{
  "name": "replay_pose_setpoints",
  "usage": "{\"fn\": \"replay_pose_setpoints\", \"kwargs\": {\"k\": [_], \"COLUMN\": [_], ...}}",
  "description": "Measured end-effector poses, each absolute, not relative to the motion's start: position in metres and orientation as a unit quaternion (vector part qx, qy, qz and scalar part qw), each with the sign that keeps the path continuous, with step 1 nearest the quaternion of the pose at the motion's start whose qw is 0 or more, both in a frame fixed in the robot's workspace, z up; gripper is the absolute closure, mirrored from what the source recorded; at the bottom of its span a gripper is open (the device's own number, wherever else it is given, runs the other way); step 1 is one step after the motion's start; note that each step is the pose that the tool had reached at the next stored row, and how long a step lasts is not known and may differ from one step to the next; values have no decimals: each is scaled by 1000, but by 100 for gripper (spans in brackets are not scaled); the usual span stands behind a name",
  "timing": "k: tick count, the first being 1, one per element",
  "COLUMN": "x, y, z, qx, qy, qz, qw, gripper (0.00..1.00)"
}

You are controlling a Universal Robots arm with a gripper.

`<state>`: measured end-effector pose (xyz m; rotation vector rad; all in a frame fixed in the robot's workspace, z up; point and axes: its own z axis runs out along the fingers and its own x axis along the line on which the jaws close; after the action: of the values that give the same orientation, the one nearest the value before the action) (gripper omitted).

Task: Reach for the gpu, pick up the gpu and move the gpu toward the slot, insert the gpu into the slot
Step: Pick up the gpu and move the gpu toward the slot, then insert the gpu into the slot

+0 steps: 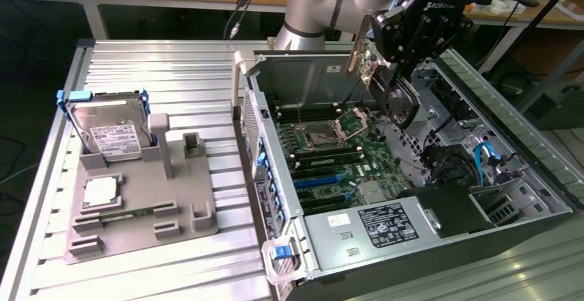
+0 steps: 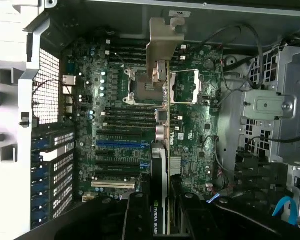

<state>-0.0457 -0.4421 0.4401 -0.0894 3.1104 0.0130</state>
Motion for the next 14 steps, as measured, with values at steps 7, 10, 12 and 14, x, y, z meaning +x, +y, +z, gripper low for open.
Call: {"fn": "replay_pose_setpoints", "kwargs": {"k": [7,10,12,14], "x": [-46,-46,-46,-46], "y": [-442,-442,-442,-442], "z": [440,440,438,435], "qx": [-29,-30,-47,-74], "qy": [999,999,999,997], "qz": [4,4,4,5], "qw": [15,15,15,15], "gripper": [73,73,73,73]}}
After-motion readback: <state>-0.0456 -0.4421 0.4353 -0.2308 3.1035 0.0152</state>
